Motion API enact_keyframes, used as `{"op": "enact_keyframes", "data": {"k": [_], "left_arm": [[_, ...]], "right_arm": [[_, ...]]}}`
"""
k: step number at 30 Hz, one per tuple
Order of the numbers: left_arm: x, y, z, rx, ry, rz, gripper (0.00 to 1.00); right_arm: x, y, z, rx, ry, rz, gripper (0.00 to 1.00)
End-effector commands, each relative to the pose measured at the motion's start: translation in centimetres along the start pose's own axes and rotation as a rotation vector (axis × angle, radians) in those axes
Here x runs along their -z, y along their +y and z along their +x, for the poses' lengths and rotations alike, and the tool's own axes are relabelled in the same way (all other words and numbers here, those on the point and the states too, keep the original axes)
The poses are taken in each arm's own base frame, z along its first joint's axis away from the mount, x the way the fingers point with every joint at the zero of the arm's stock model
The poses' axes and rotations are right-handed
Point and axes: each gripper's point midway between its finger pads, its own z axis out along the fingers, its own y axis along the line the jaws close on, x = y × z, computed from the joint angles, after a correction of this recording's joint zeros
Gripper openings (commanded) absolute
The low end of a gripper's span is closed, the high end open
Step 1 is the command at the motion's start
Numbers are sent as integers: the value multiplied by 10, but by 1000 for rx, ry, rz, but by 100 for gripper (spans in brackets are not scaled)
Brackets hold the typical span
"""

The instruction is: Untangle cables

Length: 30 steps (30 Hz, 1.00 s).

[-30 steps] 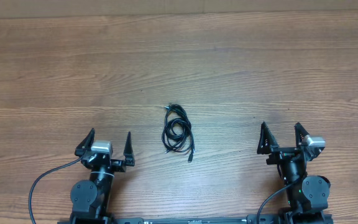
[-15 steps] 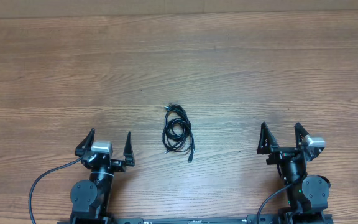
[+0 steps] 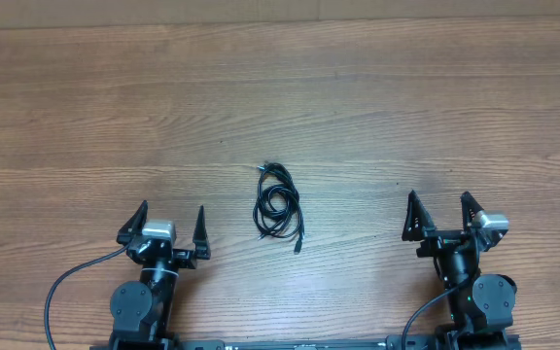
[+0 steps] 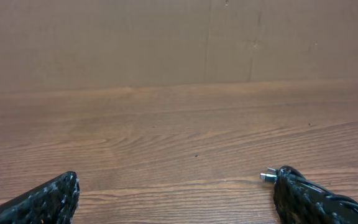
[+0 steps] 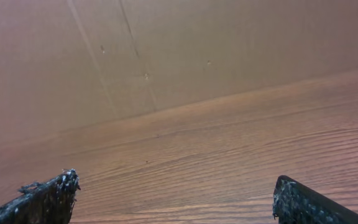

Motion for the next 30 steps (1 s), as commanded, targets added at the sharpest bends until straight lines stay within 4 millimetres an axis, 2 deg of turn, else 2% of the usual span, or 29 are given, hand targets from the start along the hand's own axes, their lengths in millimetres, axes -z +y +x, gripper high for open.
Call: {"op": "enact_keyframes", "data": {"k": [1,9,14,24,30], "left_arm": [[0,5,-1,14,-9,-27,100],[1,5,-12,-6,-55,-28,100],[1,5,0,-12,-2,-26,100],[3,4,-1,-12,58,-19,100],[-2,5,-1,-12,136,-26,100]], "right_arm": [[0,0,2,-3,-1,-6,100],[0,0,2,-3,-1,-6,100],[0,0,3,-3,0,-6,100],[0,0,3,-3,0,-6,100],[0,0,2,-3,-1,-6,100]]}}
